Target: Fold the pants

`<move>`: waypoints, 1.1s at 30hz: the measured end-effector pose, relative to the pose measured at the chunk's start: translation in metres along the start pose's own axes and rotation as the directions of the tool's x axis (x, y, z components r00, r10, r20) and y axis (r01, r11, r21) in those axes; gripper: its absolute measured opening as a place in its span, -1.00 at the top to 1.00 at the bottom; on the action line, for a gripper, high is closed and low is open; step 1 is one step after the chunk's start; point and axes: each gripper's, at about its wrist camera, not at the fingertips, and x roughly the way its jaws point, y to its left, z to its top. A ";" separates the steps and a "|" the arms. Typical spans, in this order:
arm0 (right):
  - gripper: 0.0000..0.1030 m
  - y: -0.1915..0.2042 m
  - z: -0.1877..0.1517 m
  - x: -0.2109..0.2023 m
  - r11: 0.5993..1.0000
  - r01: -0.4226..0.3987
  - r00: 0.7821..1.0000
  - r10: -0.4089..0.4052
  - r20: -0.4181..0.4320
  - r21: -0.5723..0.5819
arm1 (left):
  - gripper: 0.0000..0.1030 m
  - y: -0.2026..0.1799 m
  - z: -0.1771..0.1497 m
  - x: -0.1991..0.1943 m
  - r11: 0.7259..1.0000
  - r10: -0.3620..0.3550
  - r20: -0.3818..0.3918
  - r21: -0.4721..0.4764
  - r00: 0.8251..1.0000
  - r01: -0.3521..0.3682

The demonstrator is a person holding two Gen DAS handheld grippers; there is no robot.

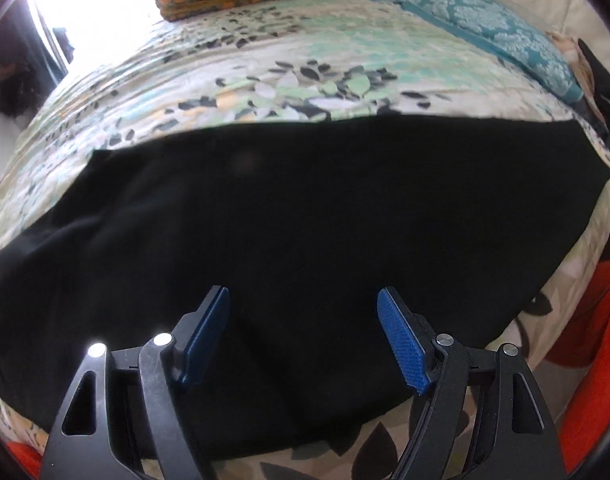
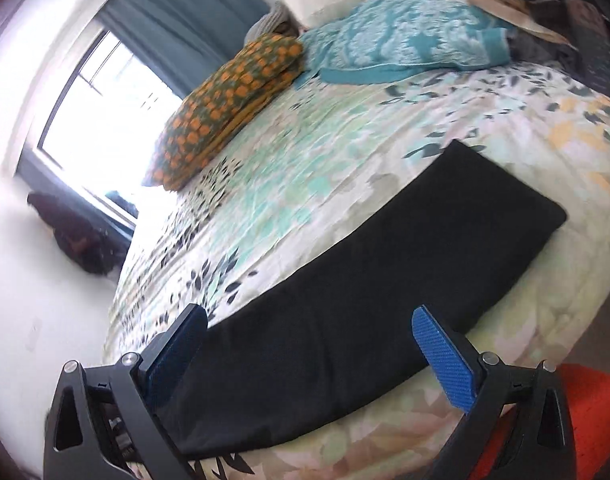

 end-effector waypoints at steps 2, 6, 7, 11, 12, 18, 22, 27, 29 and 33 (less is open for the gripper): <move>-0.97 -0.038 0.024 -0.016 0.991 0.020 0.998 -0.029 0.063 0.130 | -0.66 0.008 -0.009 0.001 0.999 -0.021 0.070 -0.023 0.997 0.022; -0.95 -0.094 0.069 -0.013 0.969 0.043 0.999 -0.046 0.007 0.243 | -0.66 0.013 -0.006 0.001 0.998 -0.050 0.046 -0.037 0.998 0.052; -0.95 -0.104 0.074 -0.009 0.961 0.002 1.000 0.002 -0.015 0.277 | -0.66 0.013 -0.005 0.001 0.998 -0.046 0.042 -0.036 0.998 0.048; -0.89 -0.121 0.069 0.008 0.939 -0.043 0.991 0.083 -0.103 0.342 | -0.66 0.012 -0.005 0.002 0.998 -0.039 0.051 -0.043 0.998 0.041; -0.89 -0.122 0.067 0.013 0.939 -0.039 0.989 0.084 -0.120 0.341 | -0.66 0.012 -0.004 0.002 0.998 -0.038 0.052 -0.042 0.998 0.041; -0.83 -0.126 0.070 0.040 0.949 -0.031 0.979 0.091 -0.180 0.313 | -0.67 0.011 -0.005 0.001 0.998 -0.037 0.050 -0.043 0.998 0.039; -0.82 -0.134 0.074 0.054 0.951 -0.029 0.977 0.092 -0.194 0.307 | -0.67 0.010 -0.007 0.001 0.999 -0.032 0.062 -0.042 0.998 0.035; -0.38 -0.128 0.075 0.059 0.974 0.048 0.974 0.003 -0.225 0.222 | -0.68 0.009 -0.007 0.001 0.999 -0.024 0.063 -0.037 0.998 0.026; 0.23 -0.135 0.075 0.059 0.968 0.060 0.973 -0.002 -0.232 0.243 | -0.68 0.009 -0.008 0.001 0.999 -0.021 0.065 -0.037 0.998 0.024; 0.45 -0.140 0.072 0.051 0.961 0.026 0.978 0.031 -0.204 0.274 | -0.69 0.009 -0.008 0.001 0.999 -0.018 0.065 -0.034 0.998 0.020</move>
